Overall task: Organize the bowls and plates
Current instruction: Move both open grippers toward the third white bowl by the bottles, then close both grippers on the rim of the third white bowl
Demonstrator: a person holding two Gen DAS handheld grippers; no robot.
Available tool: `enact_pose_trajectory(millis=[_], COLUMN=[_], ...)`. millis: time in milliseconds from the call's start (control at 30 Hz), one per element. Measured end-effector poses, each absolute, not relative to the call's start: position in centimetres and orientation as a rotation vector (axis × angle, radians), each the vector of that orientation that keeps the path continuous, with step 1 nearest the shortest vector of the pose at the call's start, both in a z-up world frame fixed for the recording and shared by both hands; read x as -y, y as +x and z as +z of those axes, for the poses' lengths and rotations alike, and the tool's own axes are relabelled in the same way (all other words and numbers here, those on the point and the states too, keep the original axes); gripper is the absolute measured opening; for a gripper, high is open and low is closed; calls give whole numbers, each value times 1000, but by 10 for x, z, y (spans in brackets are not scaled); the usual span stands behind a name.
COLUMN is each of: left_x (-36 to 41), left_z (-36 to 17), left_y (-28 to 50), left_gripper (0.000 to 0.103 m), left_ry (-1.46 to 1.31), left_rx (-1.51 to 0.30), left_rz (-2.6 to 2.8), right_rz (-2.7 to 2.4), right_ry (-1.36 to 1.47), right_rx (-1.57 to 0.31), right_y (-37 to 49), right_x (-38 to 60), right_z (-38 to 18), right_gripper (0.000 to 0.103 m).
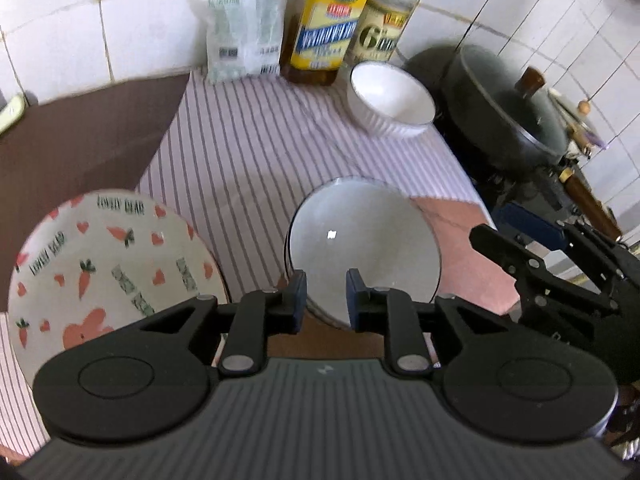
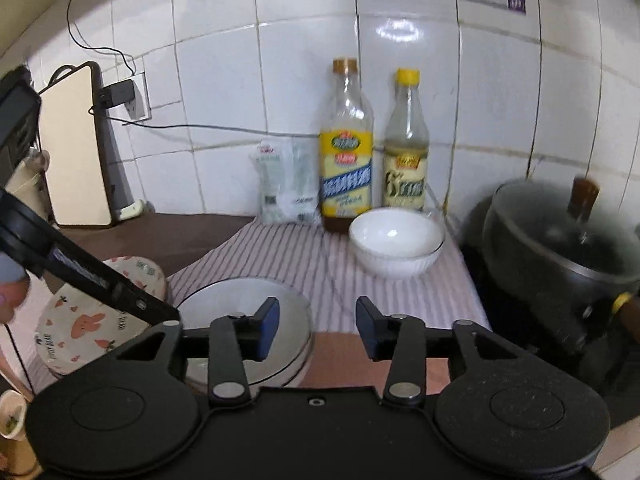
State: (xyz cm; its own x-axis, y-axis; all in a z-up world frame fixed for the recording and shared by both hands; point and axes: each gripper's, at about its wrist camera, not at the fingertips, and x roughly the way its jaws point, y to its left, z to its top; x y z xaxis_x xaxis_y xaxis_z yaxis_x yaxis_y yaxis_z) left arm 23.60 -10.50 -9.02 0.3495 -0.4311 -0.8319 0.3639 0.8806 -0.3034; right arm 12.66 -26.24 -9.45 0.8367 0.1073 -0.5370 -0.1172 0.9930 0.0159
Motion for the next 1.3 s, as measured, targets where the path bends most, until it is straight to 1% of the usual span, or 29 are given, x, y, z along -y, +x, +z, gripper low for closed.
enact_pose_trajectory(millis=[67, 133, 167, 233, 300, 367, 467, 500, 533, 633, 700, 800, 933, 1100, 1200, 1267, 1300], left_x=[106, 108, 110, 114, 119, 124, 136, 139, 144, 156, 166, 183, 202, 216, 222, 225, 226], left_z=[-82, -75, -71, -66, -63, -61, -64, -65, -67, -78, -88, -104, -126, -151, -157, -161, -163], left_y=[241, 247, 251, 261, 271, 283, 302, 309, 316, 334, 349, 368, 390, 414, 423, 428, 431], left_gripper=[20, 24, 25, 35, 40, 41, 46, 48, 49, 54, 55, 55, 55, 55, 53, 50, 46], left_ry=[-76, -82, -81, -77, -74, -73, -72, -72, -66, -60, -59, -34, -21, -23, -36, -39, -40], left_rx=[-1069, -1039, -1019, -986, -961, -942, -920, -909, -904, -895, -892, -897, -934, -981, -987, -986, -990], left_rz=[-525, -535, -537, -542, -553, -571, -591, -598, -599, -616, -624, -632, -654, -636, -652, -651, -647], right_rz=[107, 93, 86, 102, 119, 131, 115, 108, 100, 82, 85, 97, 75, 28, 11, 6, 3], right_ry=[-40, -58, -64, -55, -26, -7, -27, -33, -35, -23, -15, -13, 17, 0, 8, 7, 7], right_rx=[-557, -547, -538, -509, -490, -495, -509, -515, -525, -550, -577, -604, -637, -634, -629, -634, -632], right_y=[131, 137, 140, 148, 158, 172, 191, 196, 203, 218, 227, 240, 258, 272, 283, 289, 292], right_x=[268, 272, 274, 279, 284, 288, 291, 293, 296, 304, 307, 310, 315, 312, 314, 315, 315], right_z=[-91, -88, -87, -84, -84, -87, -99, -104, -110, -126, -136, -153, -175, -189, -196, -201, -203], right_gripper=[52, 60, 62, 68, 72, 73, 76, 78, 84, 86, 86, 92, 93, 94, 96, 96, 96])
